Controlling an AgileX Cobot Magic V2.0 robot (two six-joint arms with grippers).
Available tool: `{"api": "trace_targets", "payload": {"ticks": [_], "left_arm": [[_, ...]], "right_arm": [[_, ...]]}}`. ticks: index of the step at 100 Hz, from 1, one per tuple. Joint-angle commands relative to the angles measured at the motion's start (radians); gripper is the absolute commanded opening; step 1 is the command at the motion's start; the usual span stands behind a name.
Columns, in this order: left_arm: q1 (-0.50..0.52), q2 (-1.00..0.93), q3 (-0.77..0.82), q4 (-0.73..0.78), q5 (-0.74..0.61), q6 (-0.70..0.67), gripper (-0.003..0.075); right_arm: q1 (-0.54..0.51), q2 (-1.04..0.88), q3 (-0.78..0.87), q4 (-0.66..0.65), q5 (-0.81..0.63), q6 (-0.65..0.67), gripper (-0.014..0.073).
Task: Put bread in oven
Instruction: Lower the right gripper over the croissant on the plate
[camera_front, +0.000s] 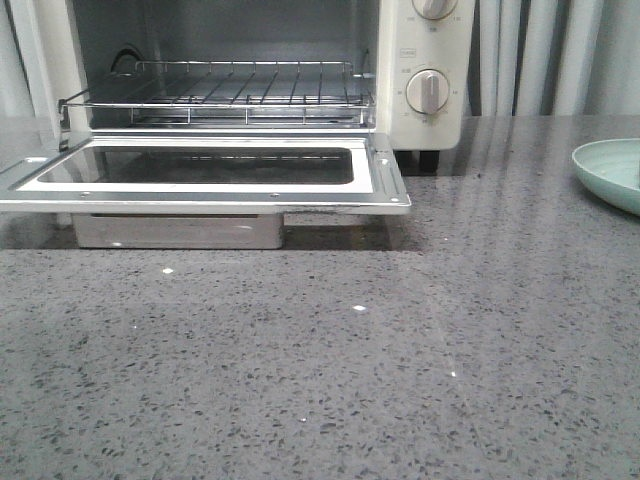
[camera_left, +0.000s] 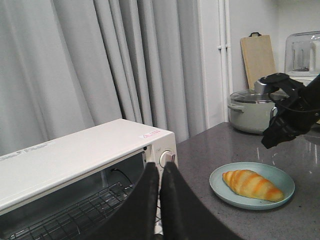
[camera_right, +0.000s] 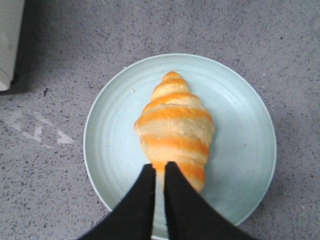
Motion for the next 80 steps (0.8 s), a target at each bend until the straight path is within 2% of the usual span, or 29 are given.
{"api": "trace_targets", "payload": {"ticks": [1, 10, 17, 58, 67, 80], "left_arm": [[0.003, 0.003, -0.038, 0.021, -0.061, -0.003, -0.0022], [0.029, 0.003, -0.038, 0.021, -0.059, -0.003, -0.0022], [0.075, 0.003, -0.038, 0.021, -0.059, -0.003, -0.0022], [0.545, 0.003, -0.038, -0.001, -0.007, -0.067, -0.0022], [0.601, 0.001, -0.038, -0.008, -0.005, -0.067, -0.0021], [0.620, -0.010, -0.038, -0.008, -0.005, -0.067, -0.0021]], "right_arm": [[0.000, 0.033, -0.050, -0.027, -0.038, -0.013, 0.0201], [0.000, 0.072, -0.052, -0.027, -0.049, -0.013, 0.0369], [0.000, 0.095, -0.052, -0.028, -0.057, -0.013, 0.0420], [-0.004, 0.147, -0.052, -0.097, -0.139, -0.013, 0.0414], [-0.004, 0.156, -0.052, -0.112, -0.149, -0.013, 0.0414], [-0.004, 0.201, -0.052, -0.131, -0.149, -0.013, 0.0414]]}}
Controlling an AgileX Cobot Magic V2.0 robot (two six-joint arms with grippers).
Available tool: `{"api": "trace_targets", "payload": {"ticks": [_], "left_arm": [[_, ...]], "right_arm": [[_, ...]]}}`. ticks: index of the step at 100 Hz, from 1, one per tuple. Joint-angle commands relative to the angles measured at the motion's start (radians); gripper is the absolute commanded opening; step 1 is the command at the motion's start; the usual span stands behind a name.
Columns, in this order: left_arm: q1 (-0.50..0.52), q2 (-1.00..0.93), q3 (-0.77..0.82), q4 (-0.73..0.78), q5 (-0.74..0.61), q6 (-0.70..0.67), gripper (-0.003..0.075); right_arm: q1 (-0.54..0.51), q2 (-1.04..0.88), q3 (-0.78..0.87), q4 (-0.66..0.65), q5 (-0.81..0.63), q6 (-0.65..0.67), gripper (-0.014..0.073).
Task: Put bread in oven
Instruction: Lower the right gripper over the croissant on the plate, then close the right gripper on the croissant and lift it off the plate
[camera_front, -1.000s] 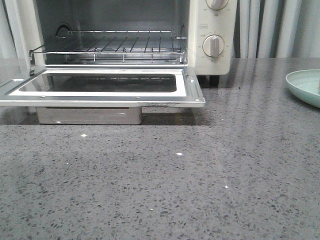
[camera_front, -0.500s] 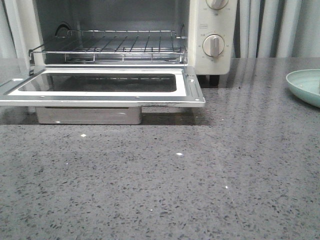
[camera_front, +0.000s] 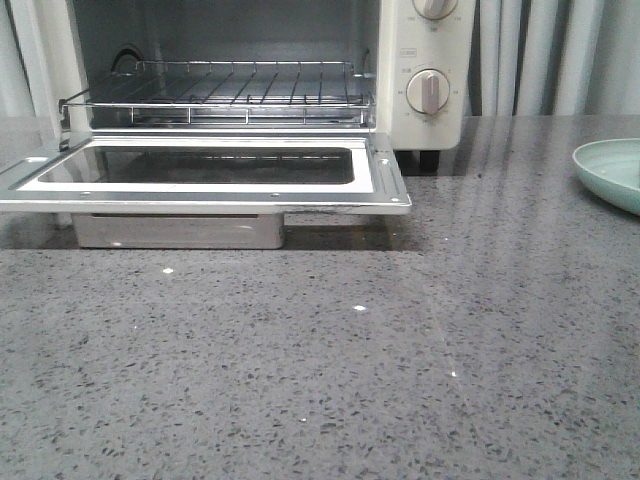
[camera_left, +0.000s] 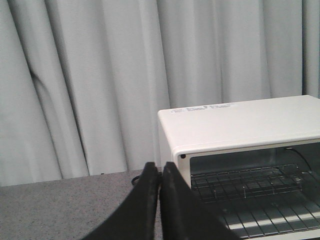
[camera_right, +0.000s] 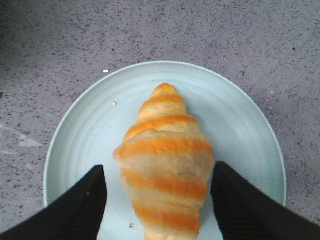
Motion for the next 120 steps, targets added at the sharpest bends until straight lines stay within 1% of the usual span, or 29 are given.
{"api": "trace_targets", "payload": {"ticks": [1, 27, 43, 46, 53, 70, 79, 98, 120], "left_arm": [[0.008, -0.004, -0.034, -0.010, -0.070, -0.009, -0.0021], [0.008, -0.011, -0.034, -0.010, -0.070, -0.009, -0.0021], [0.008, -0.030, -0.034, -0.010, -0.068, -0.009, -0.0021], [0.008, -0.031, -0.034, -0.010, -0.066, -0.009, -0.0021], [0.008, -0.037, -0.034, -0.010, -0.062, -0.007, -0.0021], [0.008, -0.037, -0.034, -0.008, -0.041, -0.007, -0.0022], [0.008, -0.037, -0.034, -0.006, -0.034, -0.006, -0.0021], [0.008, -0.052, -0.034, -0.005, -0.032, -0.006, -0.0021], [0.008, -0.182, -0.034, 0.012, -0.032, -0.006, -0.0022]], "right_arm": [[-0.004, 0.015, -0.031, -0.039, -0.050, -0.012, 0.0414], [-0.004, 0.129, -0.031, -0.041, -0.054, -0.012, 0.0414], [-0.004, 0.158, -0.031, -0.056, -0.054, -0.012, 0.0402], [-0.004, 0.159, -0.031, -0.062, -0.054, -0.012, 0.0383], [-0.004, 0.159, -0.031, -0.074, -0.054, -0.012, 0.0302], [-0.004, 0.160, -0.031, -0.085, -0.054, -0.012, 0.0033], [-0.004, 0.160, -0.031, -0.087, -0.054, -0.012, -0.0074], [-0.002, 0.142, -0.033, -0.093, -0.029, -0.012, -0.0074], [0.034, 0.054, -0.102, -0.093, 0.106, -0.012, -0.0075]]}}
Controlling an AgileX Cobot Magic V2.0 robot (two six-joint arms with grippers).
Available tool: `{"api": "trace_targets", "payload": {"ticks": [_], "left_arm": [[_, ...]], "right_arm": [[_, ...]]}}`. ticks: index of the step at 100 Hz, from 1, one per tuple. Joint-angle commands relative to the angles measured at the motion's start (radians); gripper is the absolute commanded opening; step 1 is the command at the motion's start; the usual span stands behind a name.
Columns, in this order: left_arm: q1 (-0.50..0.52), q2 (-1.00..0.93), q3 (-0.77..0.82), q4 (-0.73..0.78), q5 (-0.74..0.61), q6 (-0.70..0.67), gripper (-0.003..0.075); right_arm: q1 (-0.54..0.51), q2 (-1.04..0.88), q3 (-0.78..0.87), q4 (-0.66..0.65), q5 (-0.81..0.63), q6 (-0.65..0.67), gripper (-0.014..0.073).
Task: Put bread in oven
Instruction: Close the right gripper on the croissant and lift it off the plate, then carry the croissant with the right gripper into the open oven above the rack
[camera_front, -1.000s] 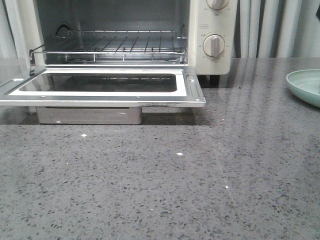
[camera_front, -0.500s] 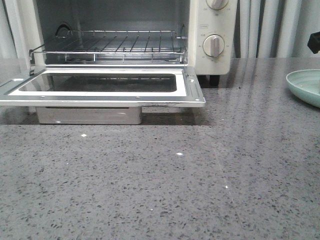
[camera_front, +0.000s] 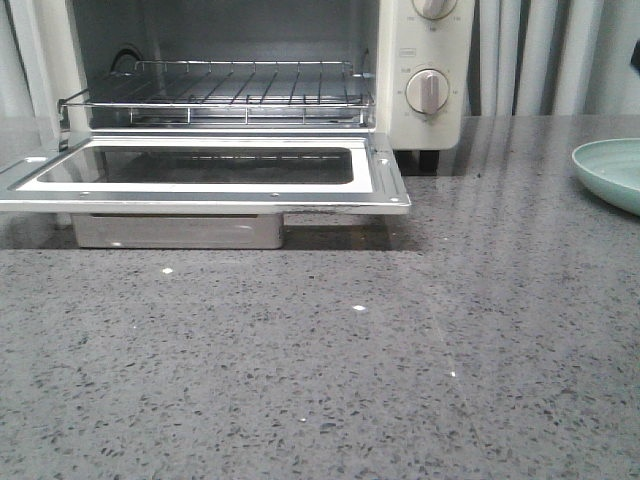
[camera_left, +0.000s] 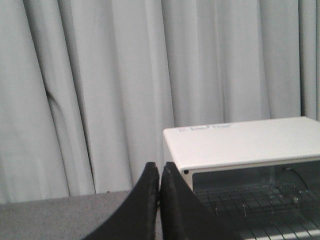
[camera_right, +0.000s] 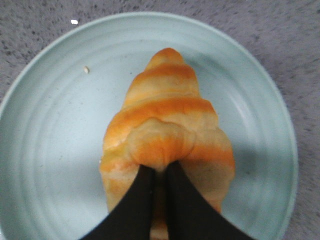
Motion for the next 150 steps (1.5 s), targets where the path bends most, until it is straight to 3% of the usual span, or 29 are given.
{"api": "trace_targets", "payload": {"ticks": [1, 16, 54, 93, 128, 150], "left_arm": [[0.004, -0.044, -0.034, 0.014, -0.079, -0.006, -0.0022], [0.004, -0.096, -0.034, 0.027, -0.070, -0.006, -0.0022], [0.004, -0.154, -0.034, 0.028, -0.005, -0.006, -0.0022], [0.004, -0.198, -0.034, 0.028, 0.057, -0.006, -0.0022], [0.004, -0.198, -0.034, 0.033, 0.069, -0.006, -0.0021], [0.004, -0.201, -0.034, 0.035, 0.084, -0.006, -0.0021]], "right_arm": [[0.023, -0.089, -0.067, -0.029, 0.043, -0.011, -0.0075], [0.098, -0.157, -0.105, -0.018, 0.147, -0.035, -0.0075], [0.386, -0.282, -0.147, 0.200, 0.312, -0.170, -0.0075], [0.716, -0.263, -0.147, 0.205, 0.152, -0.172, -0.0075], [0.838, -0.088, -0.245, 0.129, 0.107, -0.174, -0.0075], [0.843, 0.034, -0.399, -0.036, 0.097, -0.174, -0.0075]]}}
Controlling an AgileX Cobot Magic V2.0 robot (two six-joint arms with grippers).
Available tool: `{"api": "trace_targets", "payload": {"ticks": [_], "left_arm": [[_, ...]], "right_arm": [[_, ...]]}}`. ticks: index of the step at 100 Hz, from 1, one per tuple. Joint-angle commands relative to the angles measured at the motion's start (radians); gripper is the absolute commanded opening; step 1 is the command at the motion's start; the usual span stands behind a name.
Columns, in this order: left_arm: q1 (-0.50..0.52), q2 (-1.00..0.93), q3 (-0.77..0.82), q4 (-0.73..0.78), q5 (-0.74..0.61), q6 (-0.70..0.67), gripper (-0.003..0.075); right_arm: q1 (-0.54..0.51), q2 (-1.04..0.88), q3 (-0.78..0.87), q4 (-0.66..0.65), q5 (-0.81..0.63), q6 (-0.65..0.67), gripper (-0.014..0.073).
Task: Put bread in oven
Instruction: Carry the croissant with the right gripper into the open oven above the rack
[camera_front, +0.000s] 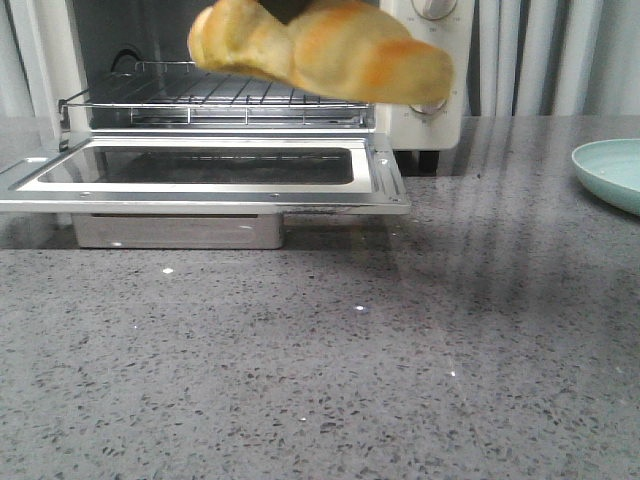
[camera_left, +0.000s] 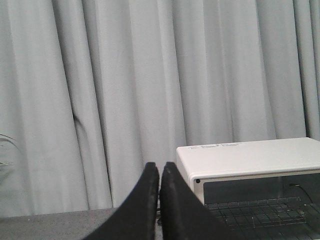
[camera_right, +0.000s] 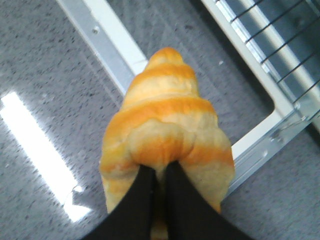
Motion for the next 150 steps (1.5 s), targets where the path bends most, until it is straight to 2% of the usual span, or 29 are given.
{"api": "trace_targets", "payload": {"ticks": [1, 31, 56, 84, 150], "left_arm": [[0.004, 0.013, -0.030, 0.006, -0.055, -0.006, -0.0021], [0.004, 0.013, -0.030, 0.031, -0.029, -0.006, -0.0022], [0.004, 0.013, -0.030, 0.053, -0.029, -0.006, -0.0021], [0.004, 0.013, -0.030, 0.055, -0.029, -0.006, -0.0021], [0.004, 0.013, -0.030, 0.055, -0.030, -0.006, -0.0022]], "right_arm": [[0.001, 0.010, -0.086, -0.105, -0.059, -0.005, -0.0075], [0.001, 0.135, -0.188, -0.314, -0.101, -0.005, -0.0075], [0.001, 0.173, -0.190, -0.439, -0.200, -0.005, -0.0075], [-0.001, 0.226, -0.190, -0.572, -0.246, -0.005, -0.0075], [-0.082, 0.264, -0.190, -0.580, -0.420, 0.033, -0.0075]]}}
